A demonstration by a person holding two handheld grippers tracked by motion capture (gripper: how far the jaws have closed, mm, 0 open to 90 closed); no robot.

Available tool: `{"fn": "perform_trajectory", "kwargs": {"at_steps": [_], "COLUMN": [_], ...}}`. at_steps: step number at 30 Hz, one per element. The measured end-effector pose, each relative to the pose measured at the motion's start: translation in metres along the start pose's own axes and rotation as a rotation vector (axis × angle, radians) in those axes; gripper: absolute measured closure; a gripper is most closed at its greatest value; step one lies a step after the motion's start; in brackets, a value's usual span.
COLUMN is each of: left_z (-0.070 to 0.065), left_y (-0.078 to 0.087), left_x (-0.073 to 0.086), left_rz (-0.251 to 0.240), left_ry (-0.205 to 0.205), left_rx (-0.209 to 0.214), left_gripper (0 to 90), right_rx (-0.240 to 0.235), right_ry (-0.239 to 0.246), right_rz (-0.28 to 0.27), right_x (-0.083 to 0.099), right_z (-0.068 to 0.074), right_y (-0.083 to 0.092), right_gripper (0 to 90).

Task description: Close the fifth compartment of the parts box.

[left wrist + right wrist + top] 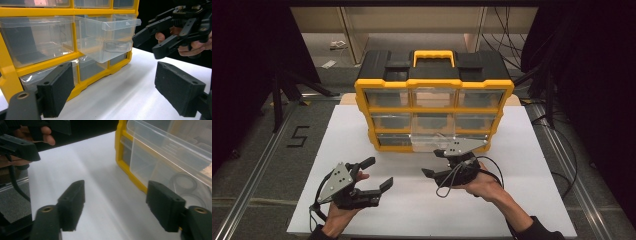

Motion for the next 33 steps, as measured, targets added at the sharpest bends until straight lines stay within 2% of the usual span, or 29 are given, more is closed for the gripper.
{"fn": "perform_trajectory", "kwargs": {"at_steps": [2, 4, 10, 11, 13, 14, 15, 17, 21, 33], "left_z": [0.0, 0.0, 0.0, 0.0, 0.0, 0.0, 0.0, 0.0, 0.0, 0.001], "left_y": [0.0, 0.0, 0.0, 0.0, 0.0, 0.0, 0.0, 0.0, 0.0, 0.0], "left_x": [0.0, 0.0, 0.0, 0.0, 0.0, 0.0, 0.0, 0.0, 0.0, 0.0], "left_rz": [0.0, -0.001, 0.0, 0.001, 0.0, -0.001, -0.001, 0.0, 0.001, -0.003], "left_ry": [0.0, 0.0, 0.001, -0.001, 0.0, 0.0, 0.0, 0.001, 0.002, 0.008], "left_rx": [0.0, 0.0, 0.001, 0.0, 0.001, 0.0, 0.0, 0.0, 0.001, 0.003], "left_gripper": [15.2, 15.2, 15.2, 15.2, 15.2, 15.2, 15.2, 15.2, 15.2, 15.3], "right_rx": [0.004, 0.023, 0.061, 0.083, 0.089, 0.107, 0.107, 0.141, 0.169, 0.186], "right_ry": [-0.001, -0.004, -0.009, -0.012, -0.013, -0.01, -0.01, 0.006, 0.006, -0.008], "right_rz": [-0.001, -0.009, -0.026, -0.033, -0.033, -0.035, -0.035, -0.043, -0.06, -0.09], "right_x": [0.0, 0.001, 0.001, 0.001, 0.002, 0.002, 0.002, 0.004, 0.003, -0.001], "right_z": [-0.001, -0.003, -0.007, -0.009, -0.01, -0.012, -0.012, -0.013, -0.015, -0.019], "right_y": [0.0, 0.0, -0.001, -0.002, -0.002, -0.004, -0.004, -0.006, -0.007, -0.008], "right_gripper": [35.3, 42.9, 53.8, 58.3, 59.9, 64.1, 64.1, 69.4, 77.1, 90.0]}}
Point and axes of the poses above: each handheld gripper's, and its own axes: y roughly backward along the jaws, x roughly out of its underside, z roughly to its left, the point moved 1 cm from there along -y, roughly forward along the jaws, and after that the axes turned 15 degrees about -y, right-handed, at the moved point
